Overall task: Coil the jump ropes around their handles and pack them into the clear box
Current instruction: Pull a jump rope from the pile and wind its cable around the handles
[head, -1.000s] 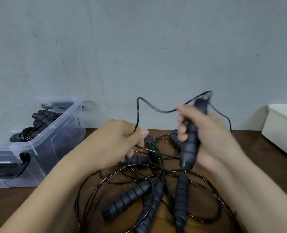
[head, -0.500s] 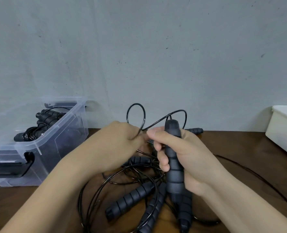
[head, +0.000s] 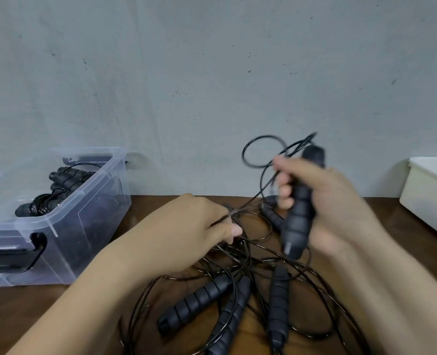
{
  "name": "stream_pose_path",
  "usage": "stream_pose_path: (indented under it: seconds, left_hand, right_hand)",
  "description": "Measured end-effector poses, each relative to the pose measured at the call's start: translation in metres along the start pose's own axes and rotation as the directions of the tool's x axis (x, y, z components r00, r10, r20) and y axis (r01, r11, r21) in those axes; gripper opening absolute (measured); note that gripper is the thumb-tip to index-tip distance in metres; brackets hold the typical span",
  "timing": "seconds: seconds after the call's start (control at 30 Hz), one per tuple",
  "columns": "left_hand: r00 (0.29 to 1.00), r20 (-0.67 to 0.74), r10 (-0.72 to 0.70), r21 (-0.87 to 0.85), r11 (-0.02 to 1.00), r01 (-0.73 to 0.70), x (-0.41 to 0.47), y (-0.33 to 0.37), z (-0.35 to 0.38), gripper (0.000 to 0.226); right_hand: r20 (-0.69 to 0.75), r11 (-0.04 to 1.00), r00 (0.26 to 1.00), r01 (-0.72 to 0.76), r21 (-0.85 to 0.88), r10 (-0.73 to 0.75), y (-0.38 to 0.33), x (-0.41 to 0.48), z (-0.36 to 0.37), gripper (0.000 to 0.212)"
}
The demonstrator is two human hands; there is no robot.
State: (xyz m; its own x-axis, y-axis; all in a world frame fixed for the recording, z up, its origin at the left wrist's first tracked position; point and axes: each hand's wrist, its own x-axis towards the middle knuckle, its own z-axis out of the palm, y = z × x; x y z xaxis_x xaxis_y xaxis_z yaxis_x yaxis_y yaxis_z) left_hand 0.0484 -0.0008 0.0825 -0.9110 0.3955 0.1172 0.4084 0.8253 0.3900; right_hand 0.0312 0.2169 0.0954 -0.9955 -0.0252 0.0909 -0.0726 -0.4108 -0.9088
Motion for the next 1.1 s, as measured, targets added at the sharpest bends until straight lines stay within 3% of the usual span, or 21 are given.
stream_pose_path:
  seconds: [0.07, 0.3, 0.4, 0.47, 0.57, 0.67, 0.73, 0.83, 0.93, 1.1]
  left_hand:
    - [1.0, -0.021, -0.011, -0.044, 0.999, 0.01, -0.002, -0.001, -0.002, 0.035]
    - [0.994, -0.109, -0.016, -0.113, 0.994, 0.004, -0.001, 0.004, -0.009, 0.034]
    - [0.984, -0.174, -0.044, -0.159, 0.987, 0.016, -0.001, 0.001, -0.013, 0.035]
    - [0.981, -0.18, -0.07, -0.224, 0.974, 0.028, -0.002, -0.001, -0.015, 0.035]
    - [0.981, -0.162, -0.109, -0.298, 0.953, 0.056, -0.004, -0.001, -0.018, 0.034]
    - [0.98, -0.163, -0.112, -0.336, 0.941, 0.051, -0.005, -0.001, -0.02, 0.038]
    - [0.974, -0.196, -0.113, -0.327, 0.944, 0.043, -0.004, -0.002, -0.02, 0.044]
    - [0.958, -0.268, -0.101, -0.285, 0.958, 0.021, -0.003, 0.003, -0.016, 0.046]
    - [0.953, -0.295, -0.071, -0.228, 0.974, 0.002, -0.002, 0.007, -0.011, 0.043]
    - [0.978, -0.208, 0.011, -0.103, 0.994, -0.033, -0.004, 0.011, -0.006, 0.034]
  right_hand:
    - [-0.056, 0.992, 0.998, 0.027, 0.121, -0.02, -0.02, 0.008, -0.015, 0.01]
    - [-0.133, 0.96, 0.987, 0.12, 0.254, -0.088, -0.028, 0.017, -0.031, 0.015]
    - [-0.176, 0.923, 0.984, 0.074, 0.379, -0.007, -0.018, 0.015, -0.02, 0.008]
    - [-0.097, 0.946, 0.99, -0.07, 0.315, 0.106, -0.005, 0.011, -0.011, 0.018]
    - [0.161, 0.954, 0.945, -0.295, 0.05, 0.283, 0.011, -0.001, 0.002, 0.025]
    - [0.313, 0.944, 0.914, -0.17, -0.284, 0.259, 0.018, -0.015, 0.009, 0.014]
    - [0.325, 0.915, 0.922, -0.069, -0.397, 0.211, 0.021, -0.02, 0.012, 0.023]
    - [0.29, 0.909, 0.947, -0.004, -0.418, 0.138, 0.027, -0.023, 0.016, 0.033]
    - [0.202, 0.954, 0.975, -0.024, -0.3, 0.088, 0.033, -0.023, 0.02, 0.029]
    - [0.128, 0.973, 0.991, -0.01, -0.231, 0.04, 0.033, -0.016, 0.017, 0.024]
